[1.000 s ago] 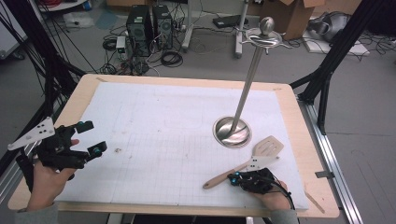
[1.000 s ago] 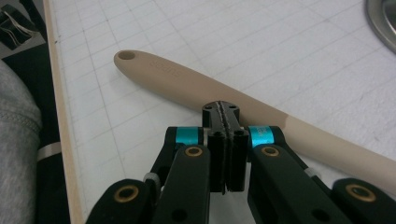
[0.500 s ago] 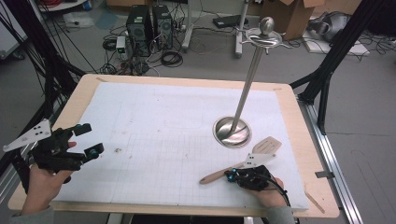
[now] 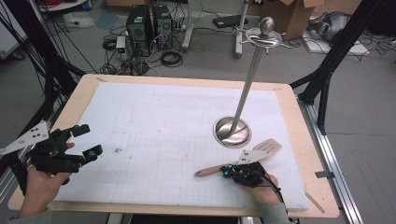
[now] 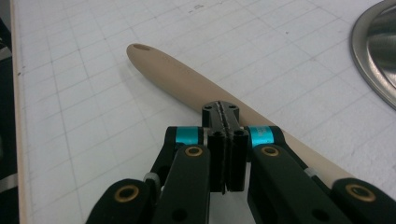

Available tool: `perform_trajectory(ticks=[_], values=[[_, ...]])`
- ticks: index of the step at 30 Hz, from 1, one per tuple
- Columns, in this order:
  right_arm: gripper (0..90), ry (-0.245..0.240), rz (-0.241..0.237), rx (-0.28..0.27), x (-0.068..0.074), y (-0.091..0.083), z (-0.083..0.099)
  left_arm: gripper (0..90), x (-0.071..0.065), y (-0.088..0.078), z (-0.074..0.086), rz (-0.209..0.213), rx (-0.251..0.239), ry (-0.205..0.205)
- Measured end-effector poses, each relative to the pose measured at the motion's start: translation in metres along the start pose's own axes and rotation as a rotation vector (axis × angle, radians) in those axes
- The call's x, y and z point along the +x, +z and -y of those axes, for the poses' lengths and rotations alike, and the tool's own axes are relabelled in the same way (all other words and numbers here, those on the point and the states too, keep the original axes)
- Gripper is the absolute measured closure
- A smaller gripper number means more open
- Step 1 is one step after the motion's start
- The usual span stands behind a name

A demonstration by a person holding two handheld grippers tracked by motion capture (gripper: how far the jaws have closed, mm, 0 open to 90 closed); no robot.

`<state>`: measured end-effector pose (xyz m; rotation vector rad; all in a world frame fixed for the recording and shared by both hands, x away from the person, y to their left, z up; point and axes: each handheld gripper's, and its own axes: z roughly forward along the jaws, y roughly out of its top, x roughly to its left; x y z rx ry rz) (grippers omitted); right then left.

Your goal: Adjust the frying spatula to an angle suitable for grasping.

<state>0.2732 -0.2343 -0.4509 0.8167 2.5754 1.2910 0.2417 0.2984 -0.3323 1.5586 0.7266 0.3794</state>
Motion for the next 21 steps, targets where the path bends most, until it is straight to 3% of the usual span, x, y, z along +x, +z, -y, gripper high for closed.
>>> perform_trajectory(ticks=[7,21], values=[[90.0,0.023,0.017,-0.001,-0.002,0.008,-0.007,3.5,-0.001,-0.008,0.002,-0.019,-0.005,-0.005],[90.0,0.018,0.053,-0.002,-0.005,0.017,-0.015,3.5,-0.003,-0.014,0.006,-0.042,0.006,-0.003]])
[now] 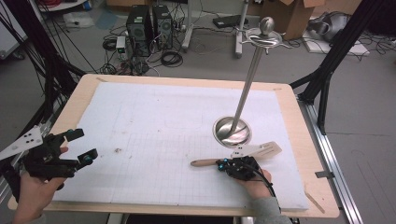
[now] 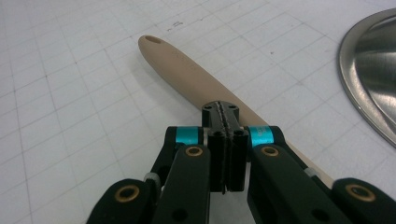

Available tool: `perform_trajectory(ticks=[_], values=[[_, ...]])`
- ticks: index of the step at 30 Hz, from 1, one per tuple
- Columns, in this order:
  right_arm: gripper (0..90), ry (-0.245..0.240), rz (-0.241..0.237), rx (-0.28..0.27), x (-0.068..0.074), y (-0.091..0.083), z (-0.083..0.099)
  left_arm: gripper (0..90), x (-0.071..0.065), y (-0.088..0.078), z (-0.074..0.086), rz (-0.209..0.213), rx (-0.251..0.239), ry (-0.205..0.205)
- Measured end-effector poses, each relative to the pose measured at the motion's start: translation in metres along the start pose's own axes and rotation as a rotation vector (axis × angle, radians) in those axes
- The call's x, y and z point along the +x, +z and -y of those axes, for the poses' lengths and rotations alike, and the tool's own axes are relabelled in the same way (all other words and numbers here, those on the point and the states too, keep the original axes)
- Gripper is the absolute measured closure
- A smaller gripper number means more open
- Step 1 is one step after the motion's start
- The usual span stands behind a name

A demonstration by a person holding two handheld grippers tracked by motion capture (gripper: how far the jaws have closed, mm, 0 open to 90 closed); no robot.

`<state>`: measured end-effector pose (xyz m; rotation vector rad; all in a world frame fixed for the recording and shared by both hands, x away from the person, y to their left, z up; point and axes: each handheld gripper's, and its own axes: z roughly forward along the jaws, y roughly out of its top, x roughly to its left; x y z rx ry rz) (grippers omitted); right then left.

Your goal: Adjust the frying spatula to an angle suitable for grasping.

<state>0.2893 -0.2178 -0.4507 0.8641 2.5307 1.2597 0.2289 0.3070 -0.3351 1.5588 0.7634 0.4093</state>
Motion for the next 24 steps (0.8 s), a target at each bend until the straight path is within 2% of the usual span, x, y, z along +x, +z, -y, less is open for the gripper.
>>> perform_trajectory(ticks=[6,24], values=[[90.0,0.001,0.002,0.001,0.0,0.002,-0.002,3.5,-0.001,-0.001,0.002,-0.008,0.007,-0.001],[90.0,0.003,0.049,-0.001,-0.004,0.014,-0.012,3.5,-0.005,-0.014,0.007,-0.038,0.018,-0.002]])
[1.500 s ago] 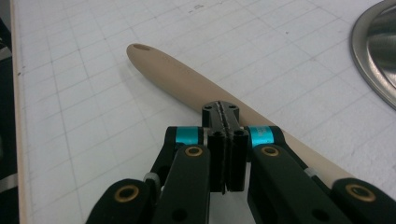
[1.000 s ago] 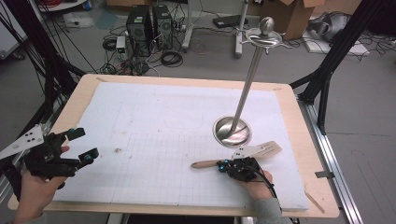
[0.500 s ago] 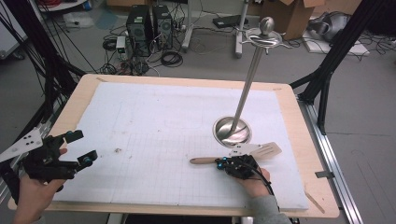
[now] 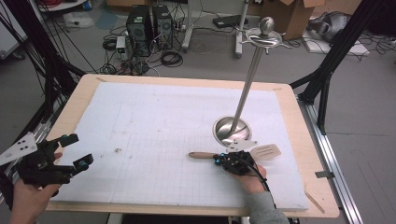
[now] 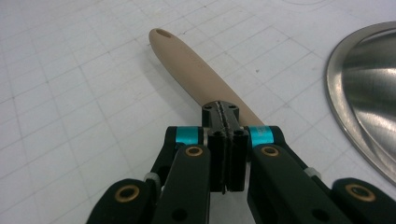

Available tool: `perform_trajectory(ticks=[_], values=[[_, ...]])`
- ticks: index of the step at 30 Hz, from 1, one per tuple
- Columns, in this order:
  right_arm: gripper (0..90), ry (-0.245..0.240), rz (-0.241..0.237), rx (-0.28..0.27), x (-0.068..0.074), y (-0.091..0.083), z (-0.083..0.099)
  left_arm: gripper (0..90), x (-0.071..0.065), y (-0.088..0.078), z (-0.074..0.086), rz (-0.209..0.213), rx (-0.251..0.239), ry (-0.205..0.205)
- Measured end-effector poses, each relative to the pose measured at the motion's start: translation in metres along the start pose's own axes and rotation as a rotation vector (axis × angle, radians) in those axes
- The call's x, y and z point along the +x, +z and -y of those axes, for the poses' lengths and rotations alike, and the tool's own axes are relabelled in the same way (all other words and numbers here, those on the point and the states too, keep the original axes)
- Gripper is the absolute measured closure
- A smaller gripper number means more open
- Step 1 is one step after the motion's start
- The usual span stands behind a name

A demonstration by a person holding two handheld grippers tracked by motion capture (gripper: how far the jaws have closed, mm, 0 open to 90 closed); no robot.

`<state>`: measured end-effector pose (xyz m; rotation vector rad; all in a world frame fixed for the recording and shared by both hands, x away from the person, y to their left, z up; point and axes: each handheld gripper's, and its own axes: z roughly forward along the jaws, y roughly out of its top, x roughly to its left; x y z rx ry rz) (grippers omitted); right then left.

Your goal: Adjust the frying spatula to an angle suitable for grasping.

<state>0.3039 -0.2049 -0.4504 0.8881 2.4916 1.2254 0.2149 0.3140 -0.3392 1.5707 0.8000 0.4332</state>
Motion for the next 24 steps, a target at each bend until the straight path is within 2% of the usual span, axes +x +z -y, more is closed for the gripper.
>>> perform_trajectory(ticks=[3,8,24], values=[[90.0,0.0,0.008,0.001,0.0,0.002,-0.001,3.5,0.0,-0.002,0.001,-0.007,0.002,0.001],[90.0,0.036,-0.004,0.0,-0.004,0.004,-0.003,3.6,0.0,-0.006,0.003,-0.014,0.003,0.001],[90.0,0.038,0.015,-0.003,-0.008,0.01,-0.008,3.6,-0.001,-0.012,0.003,-0.026,0.001,0.008]])
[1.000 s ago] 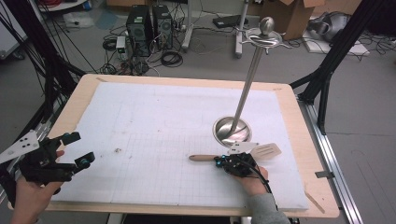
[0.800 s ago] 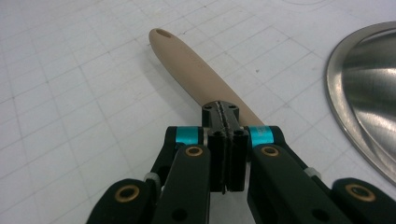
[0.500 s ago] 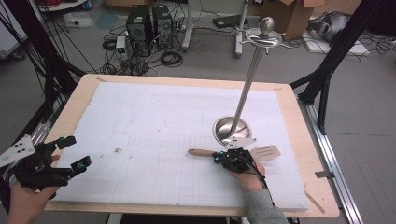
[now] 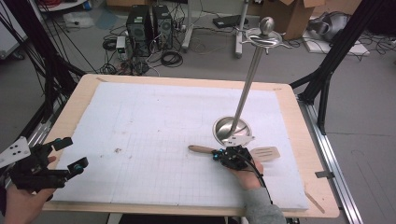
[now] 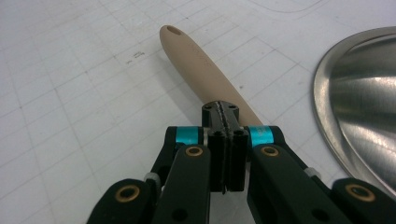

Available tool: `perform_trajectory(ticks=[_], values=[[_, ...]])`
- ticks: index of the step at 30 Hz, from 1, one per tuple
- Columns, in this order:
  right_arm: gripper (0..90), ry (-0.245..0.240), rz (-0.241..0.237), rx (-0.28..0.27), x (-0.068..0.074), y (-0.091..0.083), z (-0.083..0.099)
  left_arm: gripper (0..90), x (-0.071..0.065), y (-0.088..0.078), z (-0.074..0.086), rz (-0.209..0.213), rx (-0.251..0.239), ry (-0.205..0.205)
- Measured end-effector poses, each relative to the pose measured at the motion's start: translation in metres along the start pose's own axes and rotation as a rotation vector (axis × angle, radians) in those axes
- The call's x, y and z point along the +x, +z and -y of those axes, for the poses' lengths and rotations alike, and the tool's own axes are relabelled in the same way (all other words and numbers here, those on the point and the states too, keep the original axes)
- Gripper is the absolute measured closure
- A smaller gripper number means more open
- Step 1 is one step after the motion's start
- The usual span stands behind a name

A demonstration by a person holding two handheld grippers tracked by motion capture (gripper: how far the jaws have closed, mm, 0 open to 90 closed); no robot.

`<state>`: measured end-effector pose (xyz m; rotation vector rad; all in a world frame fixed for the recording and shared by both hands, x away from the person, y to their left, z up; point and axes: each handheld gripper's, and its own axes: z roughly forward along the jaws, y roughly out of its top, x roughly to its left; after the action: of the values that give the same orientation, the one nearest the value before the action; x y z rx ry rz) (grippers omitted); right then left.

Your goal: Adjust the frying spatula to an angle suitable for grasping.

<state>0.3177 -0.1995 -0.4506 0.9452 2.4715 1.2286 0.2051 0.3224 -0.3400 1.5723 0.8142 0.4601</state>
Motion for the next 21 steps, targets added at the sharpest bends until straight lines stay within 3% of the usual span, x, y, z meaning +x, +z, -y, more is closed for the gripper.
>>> perform_trajectory(ticks=[6,8,11,12,13,14,15,18,21], values=[[90.0,-0.01,0.003,-0.006,0.001,-0.001,-0.001,3.6,0.0,0.001,0.0,0.002,0.001,0.009],[90.0,-0.002,-0.008,-0.026,0.002,-0.005,-0.002,3.5,0.001,0.001,0.0,0.002,-0.004,0.013],[90.0,0.015,0.012,-0.084,0.0,-0.018,-0.005,3.6,0.002,0.001,-0.001,0.003,-0.006,0.013],[90.0,0.051,0.039,-0.105,-0.004,-0.027,-0.006,3.5,0.002,0.002,-0.001,0.005,-0.007,0.012],[90.0,0.051,0.039,-0.105,-0.004,-0.027,-0.006,3.5,0.002,0.002,-0.001,0.005,-0.007,0.013],[90.0,0.093,0.065,-0.112,-0.008,-0.034,-0.005,3.5,0.002,0.002,-0.001,0.006,-0.008,0.013],[90.0,0.093,0.065,-0.112,-0.008,-0.034,-0.005,3.5,0.001,0.002,-0.001,0.007,-0.007,0.014],[90.0,0.167,0.109,-0.08,-0.016,-0.037,0.0,3.6,0.0,0.004,-0.002,0.011,-0.007,0.019],[90.0,0.18,0.147,-0.048,-0.021,-0.038,0.003,3.6,-0.001,0.005,-0.002,0.014,-0.004,0.02]])
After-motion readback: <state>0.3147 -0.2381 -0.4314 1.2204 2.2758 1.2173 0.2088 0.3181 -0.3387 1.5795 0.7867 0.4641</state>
